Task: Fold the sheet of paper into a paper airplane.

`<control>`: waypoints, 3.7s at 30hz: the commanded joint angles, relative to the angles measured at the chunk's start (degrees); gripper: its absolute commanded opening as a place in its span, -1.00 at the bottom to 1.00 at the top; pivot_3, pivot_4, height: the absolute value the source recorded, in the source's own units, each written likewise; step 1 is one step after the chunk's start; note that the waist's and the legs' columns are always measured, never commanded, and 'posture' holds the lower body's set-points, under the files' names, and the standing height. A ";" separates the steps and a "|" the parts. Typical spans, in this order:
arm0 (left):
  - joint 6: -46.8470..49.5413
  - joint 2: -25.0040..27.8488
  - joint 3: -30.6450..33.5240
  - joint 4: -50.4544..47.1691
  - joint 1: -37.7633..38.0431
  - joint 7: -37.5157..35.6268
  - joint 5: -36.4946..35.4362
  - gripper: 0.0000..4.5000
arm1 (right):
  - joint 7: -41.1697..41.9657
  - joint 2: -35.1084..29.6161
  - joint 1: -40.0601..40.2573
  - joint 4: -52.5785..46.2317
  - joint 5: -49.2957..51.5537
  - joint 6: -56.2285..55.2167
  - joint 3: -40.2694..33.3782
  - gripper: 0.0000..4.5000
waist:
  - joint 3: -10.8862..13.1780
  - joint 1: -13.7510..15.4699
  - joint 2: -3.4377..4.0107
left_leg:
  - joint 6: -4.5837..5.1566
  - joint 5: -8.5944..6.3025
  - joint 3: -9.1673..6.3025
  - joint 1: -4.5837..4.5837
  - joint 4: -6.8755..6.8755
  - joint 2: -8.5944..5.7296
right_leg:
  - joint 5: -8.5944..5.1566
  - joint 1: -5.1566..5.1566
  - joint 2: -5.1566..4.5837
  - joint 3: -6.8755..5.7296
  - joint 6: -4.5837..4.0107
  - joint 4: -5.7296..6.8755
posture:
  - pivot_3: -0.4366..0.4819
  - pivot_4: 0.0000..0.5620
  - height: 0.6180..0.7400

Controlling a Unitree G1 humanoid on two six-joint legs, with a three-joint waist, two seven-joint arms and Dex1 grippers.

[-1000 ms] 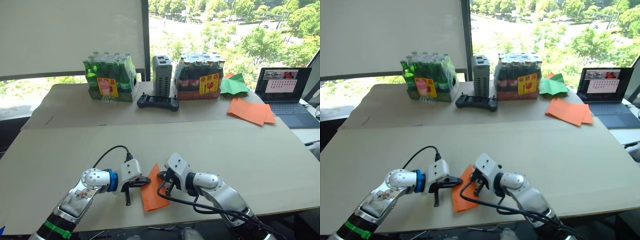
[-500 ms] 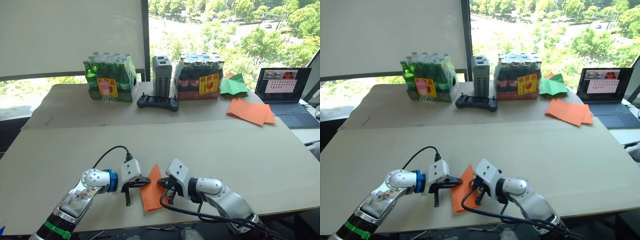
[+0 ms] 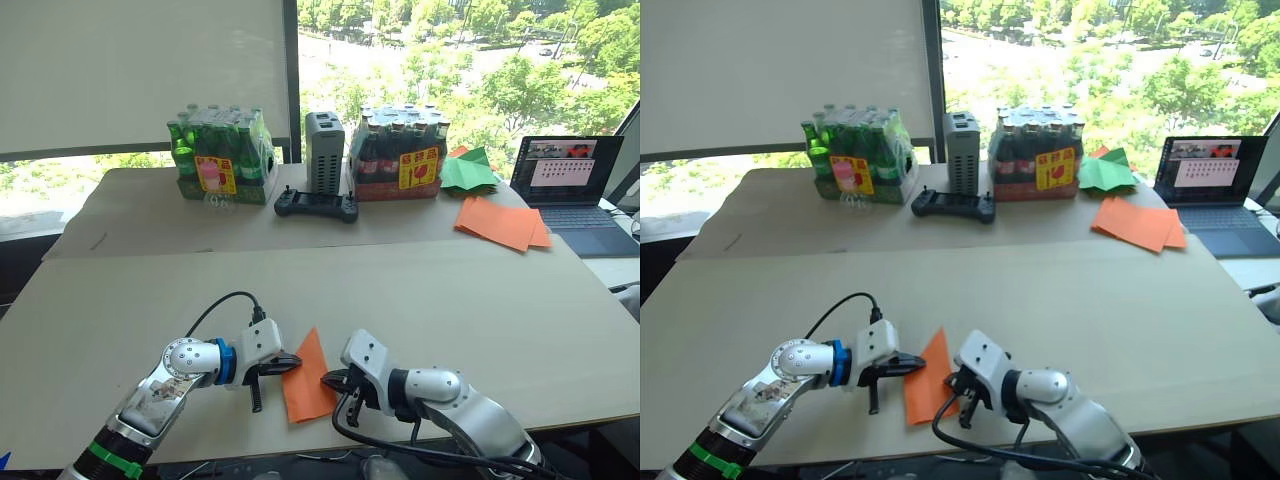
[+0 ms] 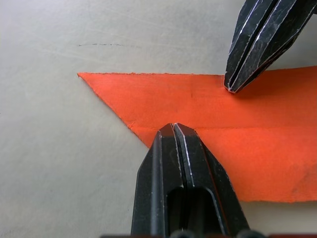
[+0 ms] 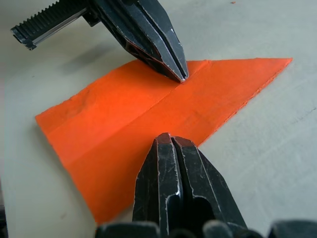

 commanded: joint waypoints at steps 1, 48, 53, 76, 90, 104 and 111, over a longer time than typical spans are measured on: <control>1.09 0.96 -2.08 2.73 1.39 -0.13 2.72 -0.99 | 1.30 -2.50 1.68 -0.37 0.90 3.54 1.05 -1.00 | 0.00 0.03 0.00 | 0.00 0.00 0.00 0.00 0.00 0.00 | 0.00 0.00 0.00 0.00 0.00 0.00 | -0.05 -0.47 0.72; -16.41 7.68 3.09 16.04 -16.43 -20.88 -1.81 -0.48 | -0.17 -5.66 1.03 -9.50 13.42 2.07 -15.42 -1.00 | 0.45 1.40 -0.34 | -0.01 0.00 -0.01 -1.05 0.12 -0.04 | 0.33 -0.94 -0.03 -0.14 -0.55 -0.06 | -0.05 -0.47 0.72; -37.19 1.58 -1.21 31.25 -25.15 -26.62 2.80 0.26 | -1.38 -6.20 1.56 -9.36 13.02 2.27 -15.53 -1.00 | 0.46 1.69 -0.36 | -0.01 0.00 0.00 -1.08 0.18 -0.07 | 0.37 -0.90 -0.05 -0.16 -0.59 -0.10 | -0.05 -0.47 0.72; -66.67 -12.18 -7.32 60.56 -40.21 -37.07 7.23 -0.99 | -8.66 -5.80 2.72 -12.22 13.22 4.83 -16.44 -1.00 | 0.49 1.22 -0.42 | 0.03 0.00 0.01 -1.09 0.29 -0.08 | 0.40 -0.89 -0.01 -0.13 -0.61 0.03 | -0.05 -0.47 0.72; -23.88 -5.69 4.59 28.39 -22.48 -9.20 9.44 -0.99 | -11.85 -6.04 -0.37 -8.81 8.76 -0.01 -22.05 -1.00 | 0.48 0.79 -0.40 | 0.03 0.00 -0.03 -1.02 0.28 -0.04 | 0.40 -0.91 0.03 -0.11 -0.60 0.16 | -0.05 -0.47 0.72; 4.36 -2.67 4.49 -1.51 -7.37 -2.03 11.21 -0.01 | -2.87 -8.66 -3.24 -6.38 6.07 -6.90 -14.50 0.02 | 0.48 1.05 -0.40 | 0.01 0.01 0.00 -0.98 0.29 -0.04 | 0.41 -0.89 0.02 -0.11 -0.61 0.15 | -0.05 -0.47 0.72; 7.90 3.83 12.33 -5.82 -3.49 -6.35 2.50 0.30 | 5.45 -11.91 -3.33 -7.65 5.27 -13.22 -10.65 0.76 | 0.48 0.56 -0.41 | 0.01 0.00 0.00 -0.98 0.27 0.01 | 0.41 -0.91 0.05 -0.11 -0.62 0.14 | -0.05 -0.47 0.72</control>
